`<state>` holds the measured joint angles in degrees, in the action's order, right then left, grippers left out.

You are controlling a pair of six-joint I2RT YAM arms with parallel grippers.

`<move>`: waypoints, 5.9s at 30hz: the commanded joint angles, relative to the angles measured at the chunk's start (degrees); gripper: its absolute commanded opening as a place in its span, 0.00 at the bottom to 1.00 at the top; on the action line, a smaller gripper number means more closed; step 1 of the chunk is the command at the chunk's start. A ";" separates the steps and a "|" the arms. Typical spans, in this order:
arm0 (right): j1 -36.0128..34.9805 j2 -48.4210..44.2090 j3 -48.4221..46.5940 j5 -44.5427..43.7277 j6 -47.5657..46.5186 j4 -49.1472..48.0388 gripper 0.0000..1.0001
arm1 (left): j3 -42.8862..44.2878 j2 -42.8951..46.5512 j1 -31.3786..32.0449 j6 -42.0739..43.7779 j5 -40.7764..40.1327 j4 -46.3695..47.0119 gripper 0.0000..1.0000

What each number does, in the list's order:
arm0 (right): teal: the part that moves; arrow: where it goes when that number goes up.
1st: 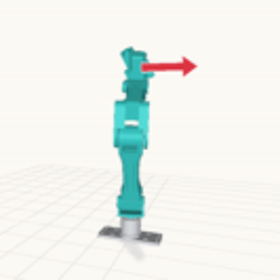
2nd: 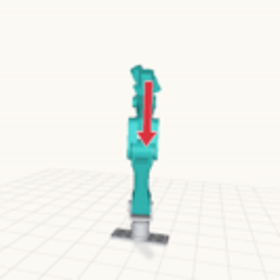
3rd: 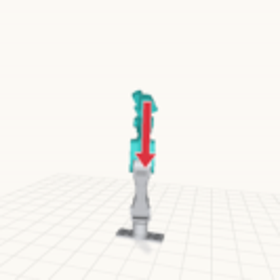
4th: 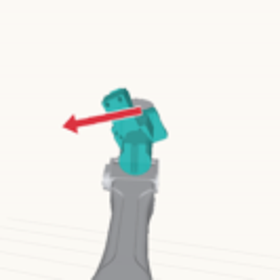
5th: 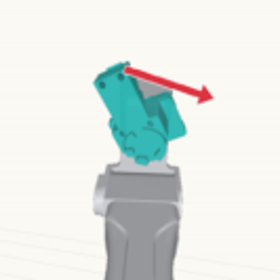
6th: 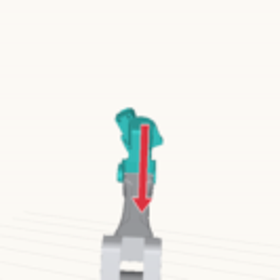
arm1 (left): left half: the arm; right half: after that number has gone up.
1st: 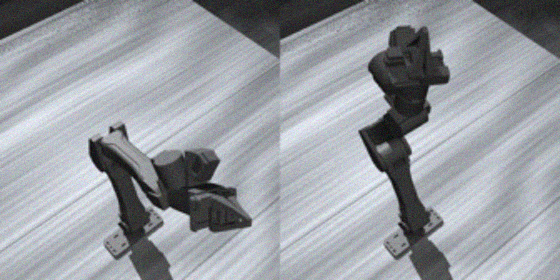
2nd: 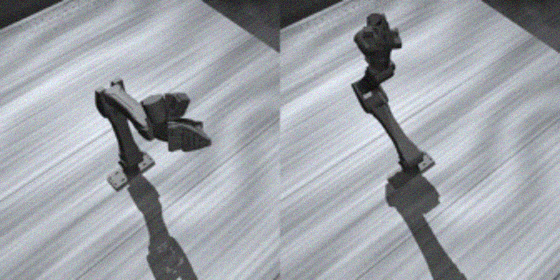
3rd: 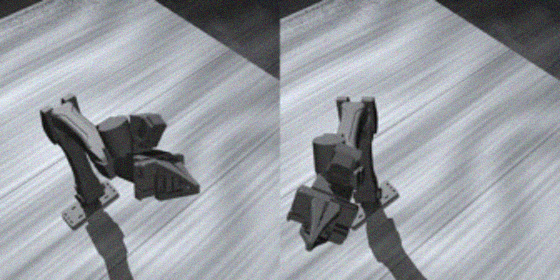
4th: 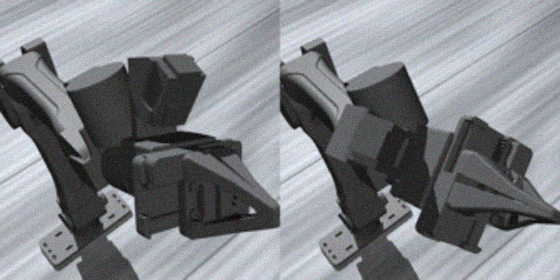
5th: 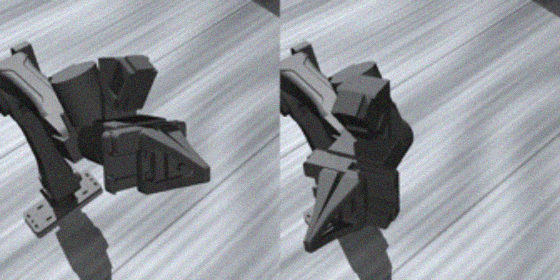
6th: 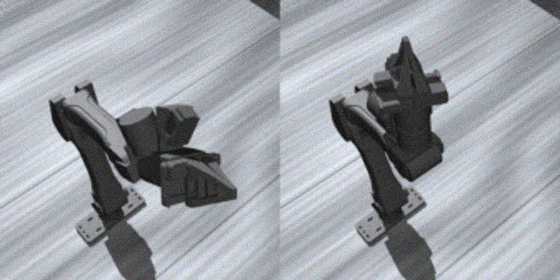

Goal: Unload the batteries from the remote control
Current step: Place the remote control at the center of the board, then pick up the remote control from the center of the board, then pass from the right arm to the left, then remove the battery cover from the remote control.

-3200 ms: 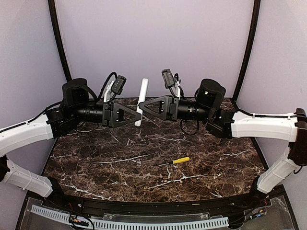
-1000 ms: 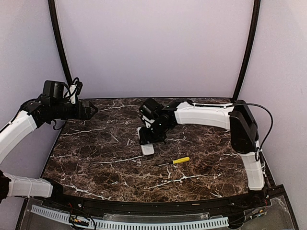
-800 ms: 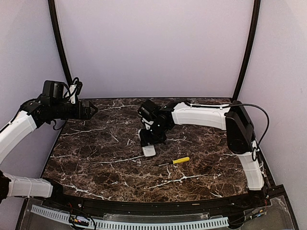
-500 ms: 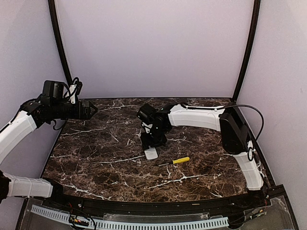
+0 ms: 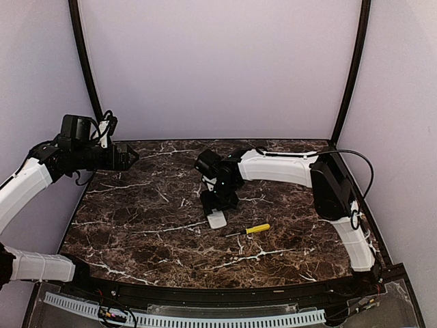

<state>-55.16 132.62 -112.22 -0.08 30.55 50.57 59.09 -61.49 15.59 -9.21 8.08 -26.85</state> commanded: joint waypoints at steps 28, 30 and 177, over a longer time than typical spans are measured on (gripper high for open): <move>-1.56 -12.78 17.83 -3.33 2.08 -14.92 0.81 | 9.14 -13.77 4.84 -2.33 11.53 2.66 0.94; -1.58 -11.86 17.59 -3.59 1.58 -15.20 0.82 | 10.95 -15.28 4.88 -2.61 12.77 3.22 0.94; -2.44 -41.47 43.27 6.73 12.98 -58.96 0.78 | -9.08 -14.49 2.42 -39.37 55.40 56.87 0.01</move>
<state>-57.36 91.02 -70.48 5.21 41.93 -5.21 50.78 -77.84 18.48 -48.36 62.06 27.29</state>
